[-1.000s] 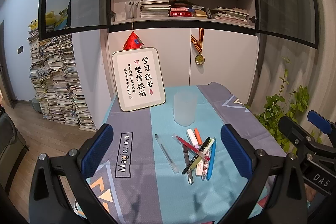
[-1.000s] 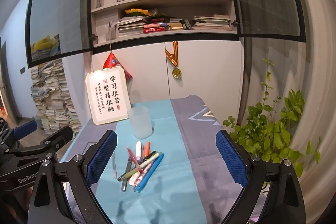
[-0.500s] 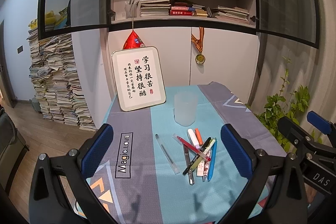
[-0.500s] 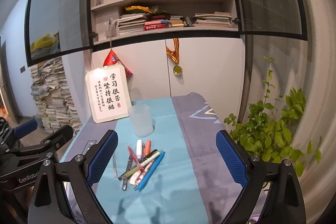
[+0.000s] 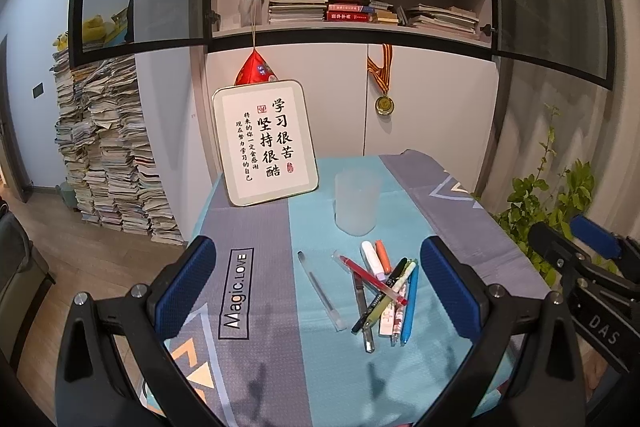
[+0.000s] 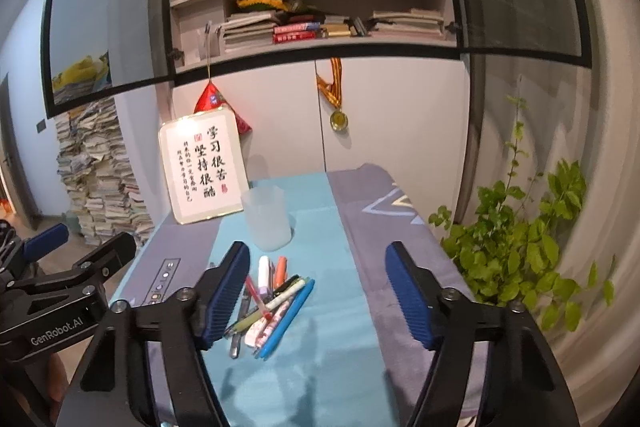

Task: Organize stationery
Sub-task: 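Grasp the clear pen with the left tool while the right tool grasps the blue pen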

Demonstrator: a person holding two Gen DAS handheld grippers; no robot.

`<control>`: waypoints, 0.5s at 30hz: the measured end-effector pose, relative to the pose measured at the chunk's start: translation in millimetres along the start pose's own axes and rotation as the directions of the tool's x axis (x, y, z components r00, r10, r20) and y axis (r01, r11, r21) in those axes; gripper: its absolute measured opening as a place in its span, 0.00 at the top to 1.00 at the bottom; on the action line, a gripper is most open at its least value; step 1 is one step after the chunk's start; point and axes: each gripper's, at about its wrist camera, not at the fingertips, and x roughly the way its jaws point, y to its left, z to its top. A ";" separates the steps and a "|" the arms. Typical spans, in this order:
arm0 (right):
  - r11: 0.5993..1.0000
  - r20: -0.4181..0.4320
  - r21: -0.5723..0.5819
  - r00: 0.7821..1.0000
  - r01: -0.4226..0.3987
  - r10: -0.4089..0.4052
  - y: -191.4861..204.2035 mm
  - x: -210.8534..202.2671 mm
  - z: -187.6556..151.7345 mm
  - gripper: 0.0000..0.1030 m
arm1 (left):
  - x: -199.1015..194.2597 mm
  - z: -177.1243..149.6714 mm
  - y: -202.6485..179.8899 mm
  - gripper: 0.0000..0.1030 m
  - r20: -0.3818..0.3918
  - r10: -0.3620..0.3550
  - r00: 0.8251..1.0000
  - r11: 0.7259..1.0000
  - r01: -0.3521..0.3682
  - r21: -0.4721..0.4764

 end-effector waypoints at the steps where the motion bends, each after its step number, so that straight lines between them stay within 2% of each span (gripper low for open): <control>1: 1.000 -0.013 0.005 1.000 -0.006 0.007 -0.4 2.7 -0.5 0.44 | 1.3 -0.6 0.5 0.01 -0.002 0.001 1.000 1.000 -0.001 0.000; 4: 0.999 -0.060 0.014 0.998 -0.031 0.032 -1.2 13.0 -2.2 0.60 | 7.6 -2.1 1.3 0.01 -0.014 0.001 1.000 1.000 -0.001 -0.001; 6: 0.999 -0.089 0.020 0.995 -0.047 0.048 -1.4 20.3 -5.0 0.64 | 14.2 -4.1 2.5 0.01 -0.029 0.000 1.000 1.000 0.000 0.000; 9: 0.996 -0.143 0.046 0.986 -0.078 0.084 -3.4 34.9 -10.2 0.65 | 31.3 -8.7 7.2 0.01 -0.075 -0.002 0.997 1.000 0.001 -0.013; 12: 0.988 -0.237 0.105 0.962 -0.111 0.133 -9.7 57.2 -17.0 0.65 | 54.8 -15.6 15.7 0.03 -0.136 0.008 0.991 0.999 -0.014 -0.040; 15: 0.985 -0.308 0.140 0.942 -0.097 0.136 -13.8 80.2 -27.6 0.65 | 78.8 -22.3 23.1 0.08 -0.195 0.021 0.981 0.998 -0.033 -0.057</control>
